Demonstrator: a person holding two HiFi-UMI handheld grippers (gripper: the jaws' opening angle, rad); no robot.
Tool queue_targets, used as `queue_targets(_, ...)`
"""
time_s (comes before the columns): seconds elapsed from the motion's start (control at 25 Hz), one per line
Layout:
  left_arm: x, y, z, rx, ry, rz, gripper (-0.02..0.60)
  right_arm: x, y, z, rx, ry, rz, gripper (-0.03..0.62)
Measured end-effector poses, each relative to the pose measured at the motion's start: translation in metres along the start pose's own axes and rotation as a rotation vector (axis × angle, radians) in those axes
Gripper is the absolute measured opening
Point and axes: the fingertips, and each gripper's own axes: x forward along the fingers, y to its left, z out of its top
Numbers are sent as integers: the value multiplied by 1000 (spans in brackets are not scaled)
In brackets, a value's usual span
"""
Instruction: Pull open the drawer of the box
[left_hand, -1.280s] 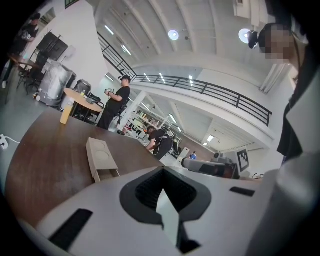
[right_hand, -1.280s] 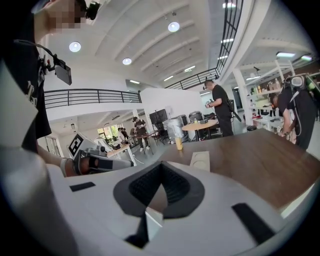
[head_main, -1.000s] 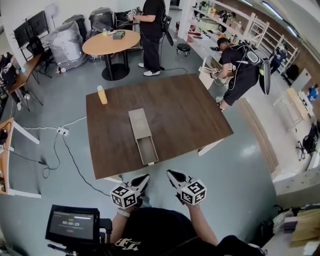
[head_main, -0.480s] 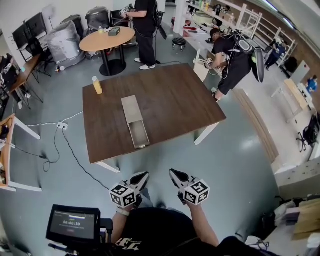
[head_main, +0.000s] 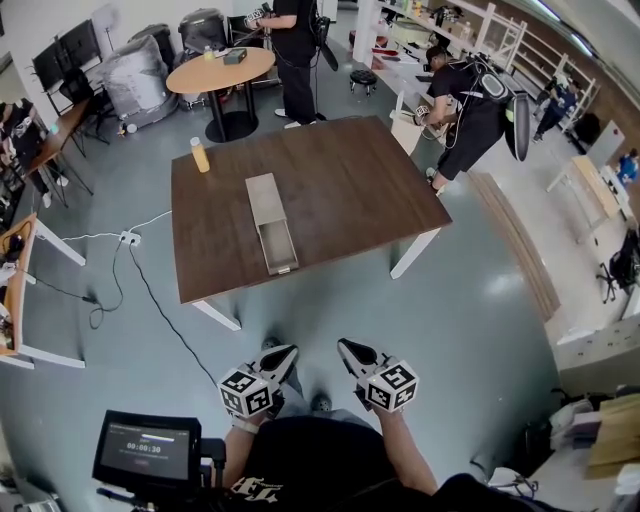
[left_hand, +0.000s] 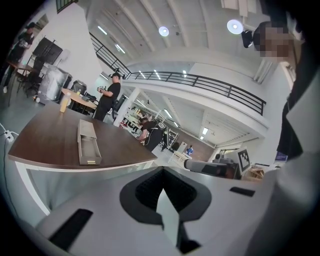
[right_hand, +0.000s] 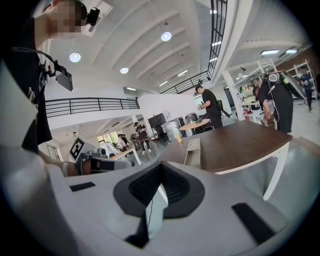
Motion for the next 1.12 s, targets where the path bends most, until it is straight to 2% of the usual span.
queue_targets(0.84, -6, 3, -5, 23, -13, 17, 5, 23, 4, -12, -18, 6, 40, -14)
queue_targets(1.12, -2, 12, -2, 35, -15, 10, 5, 33, -3, -18, -25, 18, 29, -14)
